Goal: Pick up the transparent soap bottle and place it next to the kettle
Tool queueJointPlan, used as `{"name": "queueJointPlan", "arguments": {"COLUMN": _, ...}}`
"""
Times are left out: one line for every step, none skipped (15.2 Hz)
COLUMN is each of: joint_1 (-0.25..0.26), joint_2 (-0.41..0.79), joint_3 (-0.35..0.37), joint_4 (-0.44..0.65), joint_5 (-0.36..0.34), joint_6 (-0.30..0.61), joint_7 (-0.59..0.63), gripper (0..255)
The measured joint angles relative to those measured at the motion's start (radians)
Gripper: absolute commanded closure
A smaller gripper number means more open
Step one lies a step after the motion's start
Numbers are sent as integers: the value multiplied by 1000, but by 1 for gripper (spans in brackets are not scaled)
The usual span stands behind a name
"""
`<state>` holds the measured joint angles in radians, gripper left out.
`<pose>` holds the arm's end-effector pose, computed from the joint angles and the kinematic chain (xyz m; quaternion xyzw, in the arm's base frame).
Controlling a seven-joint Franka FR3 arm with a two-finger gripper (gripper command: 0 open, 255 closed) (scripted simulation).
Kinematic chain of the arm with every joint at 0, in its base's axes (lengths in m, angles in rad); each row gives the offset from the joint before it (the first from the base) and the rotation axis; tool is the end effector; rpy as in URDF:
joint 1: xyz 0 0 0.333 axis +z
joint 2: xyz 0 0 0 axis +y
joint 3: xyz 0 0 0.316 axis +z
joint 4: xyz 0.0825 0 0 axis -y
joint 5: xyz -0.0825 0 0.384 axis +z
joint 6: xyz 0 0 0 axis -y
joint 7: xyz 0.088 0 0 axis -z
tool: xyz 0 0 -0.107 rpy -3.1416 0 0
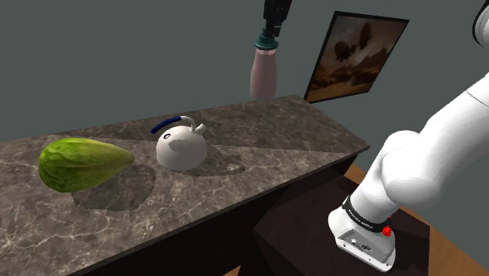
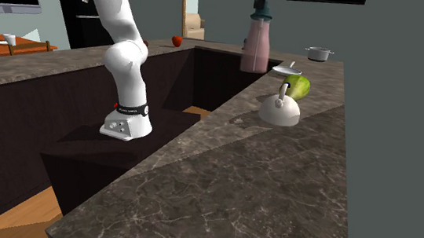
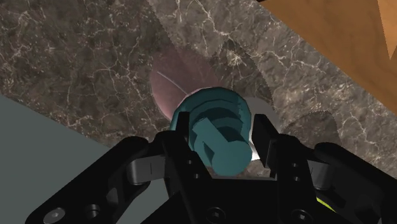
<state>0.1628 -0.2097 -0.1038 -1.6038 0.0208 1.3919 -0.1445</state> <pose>0.4660 0.0232 0.7003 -0.9943 -0.1045 0.0008 0.0211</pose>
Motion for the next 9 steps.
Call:
{"name": "queueJointPlan", "arguments": {"joint_1": 9, "joint_2": -1, "joint_3": 14, "joint_4": -5, "joint_5": 3, "joint_6": 4, "joint_7": 23, "gripper": 255}}
{"name": "queueJointPlan", "arguments": {"joint_1": 17, "joint_2": 2, "joint_3": 28, "joint_4": -10, "joint_5": 6, "joint_6": 14, "joint_7": 45, "gripper": 255}}
{"name": "queueJointPlan", "arguments": {"joint_1": 27, "joint_2": 3, "joint_3": 44, "joint_4": -16, "joint_5": 9, "joint_6": 22, "joint_7": 71, "gripper": 255}}
{"name": "queueJointPlan", "arguments": {"joint_1": 36, "joint_2": 12, "joint_3": 58, "joint_4": -11, "joint_5": 12, "joint_6": 27, "joint_7": 94, "gripper": 255}}
{"name": "queueJointPlan", "arguments": {"joint_1": 46, "joint_2": 17, "joint_3": 73, "joint_4": -9, "joint_5": 15, "joint_6": 31, "joint_7": 119, "gripper": 255}}
{"name": "queueJointPlan", "arguments": {"joint_1": 55, "joint_2": 29, "joint_3": 88, "joint_4": 4, "joint_5": 18, "joint_6": 31, "joint_7": 144, "gripper": 255}}
{"name": "queueJointPlan", "arguments": {"joint_1": 64, "joint_2": 40, "joint_3": 101, "joint_4": 13, "joint_5": 20, "joint_6": 34, "joint_7": 166, "gripper": 255}}
{"name": "queueJointPlan", "arguments": {"joint_1": 76, "joint_2": 58, "joint_3": 119, "joint_4": 32, "joint_5": 23, "joint_6": 34, "joint_7": 196, "gripper": 255}}
{"name": "queueJointPlan", "arguments": {"joint_1": 84, "joint_2": 65, "joint_3": 130, "joint_4": 39, "joint_5": 24, "joint_6": 35, "joint_7": 215, "gripper": 255}}
